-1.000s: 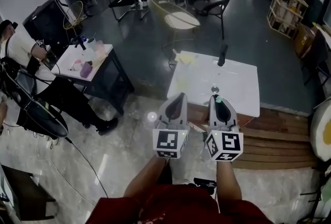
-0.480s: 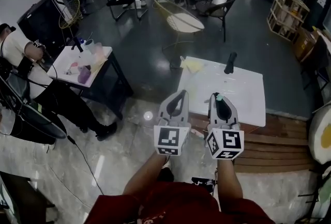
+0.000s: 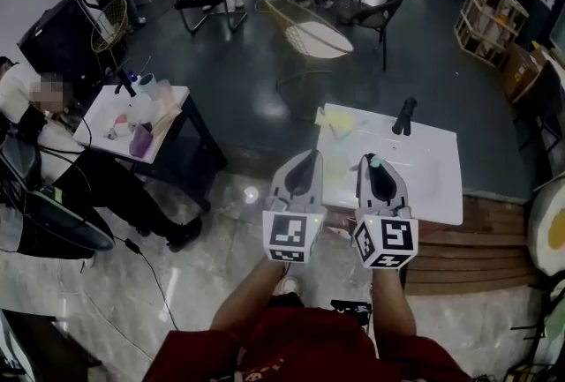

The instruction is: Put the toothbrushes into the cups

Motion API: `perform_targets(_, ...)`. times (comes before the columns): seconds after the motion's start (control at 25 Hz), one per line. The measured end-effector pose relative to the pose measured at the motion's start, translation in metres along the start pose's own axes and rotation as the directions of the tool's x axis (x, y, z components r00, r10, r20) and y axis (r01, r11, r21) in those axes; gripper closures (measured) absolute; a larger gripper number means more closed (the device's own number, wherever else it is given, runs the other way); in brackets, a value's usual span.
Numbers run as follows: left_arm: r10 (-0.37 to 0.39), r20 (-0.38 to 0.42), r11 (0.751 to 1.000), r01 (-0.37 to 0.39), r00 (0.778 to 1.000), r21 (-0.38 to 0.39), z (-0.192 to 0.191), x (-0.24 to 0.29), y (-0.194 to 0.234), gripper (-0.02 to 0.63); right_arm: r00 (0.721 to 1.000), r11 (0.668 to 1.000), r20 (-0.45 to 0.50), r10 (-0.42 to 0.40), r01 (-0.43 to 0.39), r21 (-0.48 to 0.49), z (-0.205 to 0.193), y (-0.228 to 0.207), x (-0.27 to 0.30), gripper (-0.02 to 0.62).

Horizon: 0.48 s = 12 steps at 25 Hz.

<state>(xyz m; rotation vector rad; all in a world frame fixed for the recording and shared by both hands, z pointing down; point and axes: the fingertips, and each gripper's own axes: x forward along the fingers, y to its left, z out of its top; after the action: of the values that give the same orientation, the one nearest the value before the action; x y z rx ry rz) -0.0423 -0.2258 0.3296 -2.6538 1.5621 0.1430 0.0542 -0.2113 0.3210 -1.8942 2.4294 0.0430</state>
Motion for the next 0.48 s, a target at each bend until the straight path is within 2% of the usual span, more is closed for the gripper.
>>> perform_targets(0.24,-0.029,-0.004,0.999,0.029,1.000,-0.018,-0.008,0.027,0.029,0.578,0.999,0.999,-0.002,-0.033,0.033,-0.009,-0.001,0.004,0.034,0.549)
perform_targets(0.48,-0.073,0.007,0.997,0.073,0.997,-0.028,-0.008,0.043,0.037,0.578,0.998,0.998,-0.005,-0.070,0.070,-0.009,-0.006,0.002,0.052,0.549)
